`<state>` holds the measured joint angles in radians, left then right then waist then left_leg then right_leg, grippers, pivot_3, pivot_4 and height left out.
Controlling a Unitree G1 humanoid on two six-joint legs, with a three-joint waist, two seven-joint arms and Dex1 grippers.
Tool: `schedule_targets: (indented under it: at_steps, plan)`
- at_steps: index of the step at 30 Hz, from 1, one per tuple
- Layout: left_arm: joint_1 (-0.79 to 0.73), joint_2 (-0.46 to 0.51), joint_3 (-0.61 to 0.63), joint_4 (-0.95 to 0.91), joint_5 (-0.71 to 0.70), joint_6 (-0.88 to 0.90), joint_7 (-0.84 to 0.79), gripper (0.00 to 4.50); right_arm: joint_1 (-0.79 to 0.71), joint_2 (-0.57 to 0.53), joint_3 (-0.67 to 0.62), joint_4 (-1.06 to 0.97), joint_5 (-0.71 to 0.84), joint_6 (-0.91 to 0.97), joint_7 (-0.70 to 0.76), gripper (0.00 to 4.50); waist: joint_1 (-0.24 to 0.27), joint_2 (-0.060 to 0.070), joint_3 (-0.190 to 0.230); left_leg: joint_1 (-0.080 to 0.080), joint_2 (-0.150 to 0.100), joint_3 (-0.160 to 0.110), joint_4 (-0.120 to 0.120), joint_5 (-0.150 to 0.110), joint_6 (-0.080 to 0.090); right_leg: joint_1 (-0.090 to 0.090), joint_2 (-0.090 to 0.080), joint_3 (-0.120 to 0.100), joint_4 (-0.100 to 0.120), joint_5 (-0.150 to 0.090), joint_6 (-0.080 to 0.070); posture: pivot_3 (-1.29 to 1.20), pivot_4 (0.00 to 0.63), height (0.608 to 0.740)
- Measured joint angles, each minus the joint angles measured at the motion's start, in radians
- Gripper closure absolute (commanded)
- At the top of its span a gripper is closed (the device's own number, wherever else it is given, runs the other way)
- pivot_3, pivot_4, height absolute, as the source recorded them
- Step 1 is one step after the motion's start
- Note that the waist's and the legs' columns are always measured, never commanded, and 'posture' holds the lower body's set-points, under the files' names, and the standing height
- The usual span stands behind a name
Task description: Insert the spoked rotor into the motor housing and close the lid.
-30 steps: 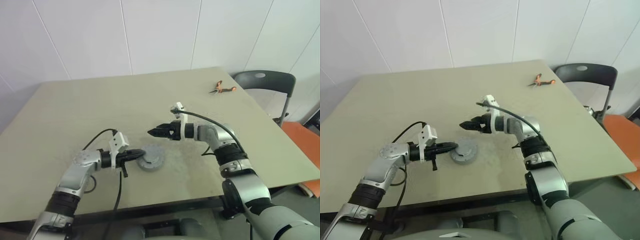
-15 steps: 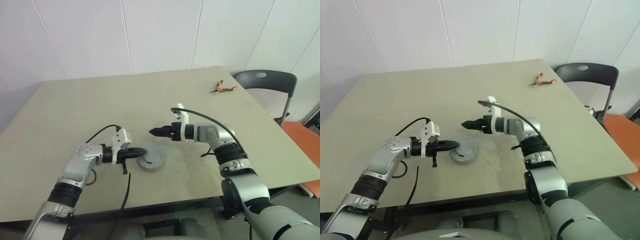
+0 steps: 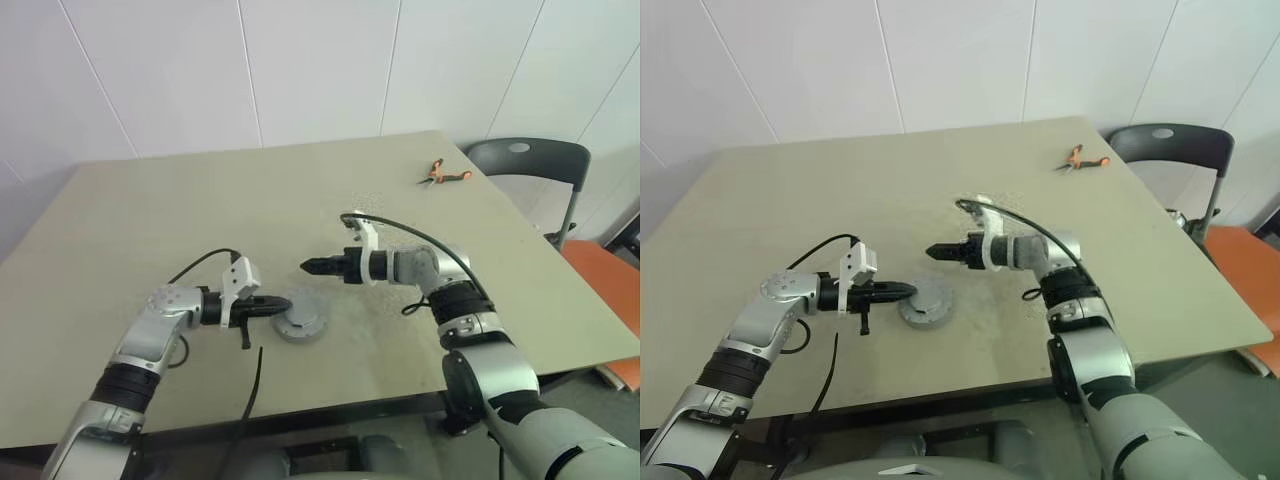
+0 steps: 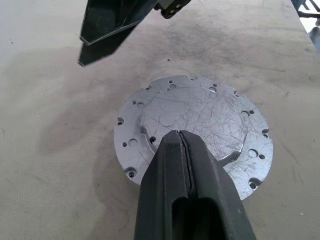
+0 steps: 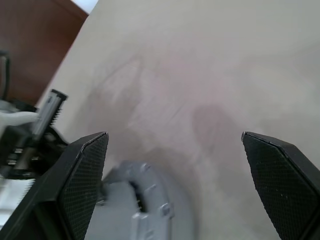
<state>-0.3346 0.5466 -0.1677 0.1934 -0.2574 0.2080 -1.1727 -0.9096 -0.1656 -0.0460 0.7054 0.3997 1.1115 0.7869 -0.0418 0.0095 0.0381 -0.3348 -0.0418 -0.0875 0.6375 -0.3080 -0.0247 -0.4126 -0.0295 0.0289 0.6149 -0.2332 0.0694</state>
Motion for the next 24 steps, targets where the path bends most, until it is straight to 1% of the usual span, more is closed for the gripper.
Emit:
schedule_targets:
  at_steps: [4, 9, 17, 20, 24]
  plan:
    - [0.000, -0.001, -0.001, -0.001, 0.000, -0.001, 0.000, 4.50, -0.041, -0.003, -0.107, 0.074, 0.055, 0.158, -0.052, 0.04, 0.000, 0.000, 0.000, -0.001, 0.000, 0.000, 0.000, 0.000, 0.000, -0.001, 0.000, 0.000, 0.000, 0.000, 0.000, 0.00, 0.000, 0.740]
    - [0.001, 0.000, -0.001, -0.001, 0.000, -0.002, 0.000, 4.50, -0.052, -0.005, -0.157, 0.106, 0.087, 0.295, -0.083, 0.04, 0.000, 0.000, 0.000, -0.002, 0.000, 0.000, 0.000, 0.000, 0.000, -0.002, 0.000, 0.000, 0.000, 0.000, 0.000, 0.00, 0.000, 0.740]
    - [0.006, 0.001, 0.000, -0.007, 0.000, -0.003, 0.003, 4.50, -0.037, -0.020, -0.123, 0.055, 0.093, 0.419, -0.128, 0.04, -0.001, 0.000, -0.001, -0.002, 0.000, 0.000, 0.001, 0.000, 0.000, -0.002, 0.000, 0.000, 0.001, 0.000, 0.000, 0.00, 0.000, 0.740]
    - [0.010, 0.001, -0.001, -0.009, 0.000, -0.004, 0.003, 4.50, 0.000, -0.046, -0.101, 0.013, 0.093, 0.445, -0.146, 0.04, 0.000, 0.000, -0.001, -0.002, 0.000, 0.000, 0.002, 0.000, 0.000, -0.001, 0.000, 0.000, 0.001, 0.000, 0.000, 0.00, 0.000, 0.740]
    - [0.015, 0.001, 0.000, -0.012, 0.000, -0.005, 0.004, 4.50, 0.032, -0.053, -0.083, -0.057, 0.098, 0.467, -0.156, 0.04, 0.000, 0.001, -0.002, -0.002, 0.000, 0.000, 0.004, 0.000, 0.000, 0.000, 0.001, 0.000, 0.003, 0.000, 0.000, 0.00, 0.000, 0.740]
